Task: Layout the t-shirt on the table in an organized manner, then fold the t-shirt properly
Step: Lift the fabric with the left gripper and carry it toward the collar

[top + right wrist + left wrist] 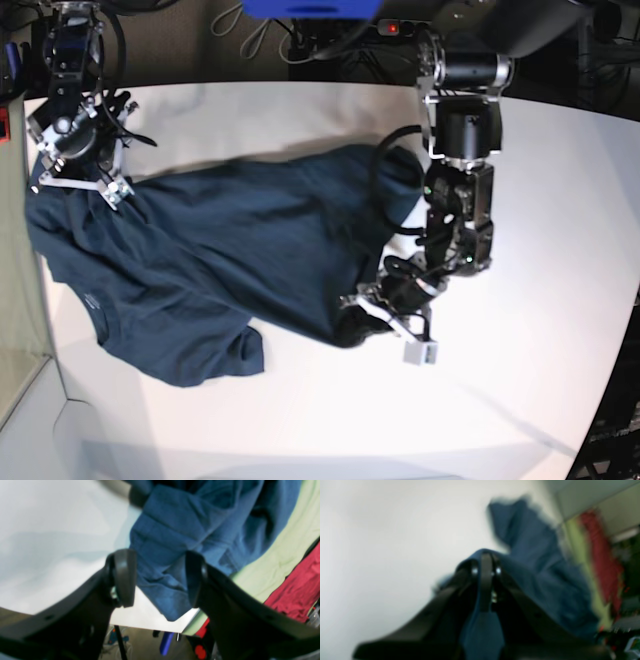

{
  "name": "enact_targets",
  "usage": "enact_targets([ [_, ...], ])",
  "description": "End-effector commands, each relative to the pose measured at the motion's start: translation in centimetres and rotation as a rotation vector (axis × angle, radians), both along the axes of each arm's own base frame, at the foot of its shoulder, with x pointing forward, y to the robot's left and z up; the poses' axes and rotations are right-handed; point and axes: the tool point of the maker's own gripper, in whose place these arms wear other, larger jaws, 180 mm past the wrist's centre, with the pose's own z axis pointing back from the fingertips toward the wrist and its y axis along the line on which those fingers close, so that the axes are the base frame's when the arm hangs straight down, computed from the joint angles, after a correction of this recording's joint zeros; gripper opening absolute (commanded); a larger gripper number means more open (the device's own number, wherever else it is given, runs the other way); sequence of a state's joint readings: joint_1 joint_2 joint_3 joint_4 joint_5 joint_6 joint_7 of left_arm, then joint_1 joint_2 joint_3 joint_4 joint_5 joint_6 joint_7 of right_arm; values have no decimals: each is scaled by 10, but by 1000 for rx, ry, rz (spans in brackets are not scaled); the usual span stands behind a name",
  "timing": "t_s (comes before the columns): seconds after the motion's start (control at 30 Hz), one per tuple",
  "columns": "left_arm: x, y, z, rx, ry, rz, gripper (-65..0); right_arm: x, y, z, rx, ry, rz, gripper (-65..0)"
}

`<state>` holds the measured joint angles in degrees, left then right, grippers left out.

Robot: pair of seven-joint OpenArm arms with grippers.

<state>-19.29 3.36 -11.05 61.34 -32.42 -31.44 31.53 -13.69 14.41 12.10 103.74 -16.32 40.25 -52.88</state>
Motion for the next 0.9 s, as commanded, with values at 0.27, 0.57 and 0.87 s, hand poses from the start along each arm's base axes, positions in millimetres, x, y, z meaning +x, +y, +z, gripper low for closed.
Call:
enact_targets([
  [0.27,-108,-64,89,-9,-239,-384,-648,18,-21,17,-55,-45,0,-329],
  [0.57,-216,-73,28,101,-76,-620,-648,20,-68,43,-155,-73,-45,-329],
  [0.87,-302,-90,28,178,-95,-937,-648,36,-101,78,-194,-171,-127,-329],
])
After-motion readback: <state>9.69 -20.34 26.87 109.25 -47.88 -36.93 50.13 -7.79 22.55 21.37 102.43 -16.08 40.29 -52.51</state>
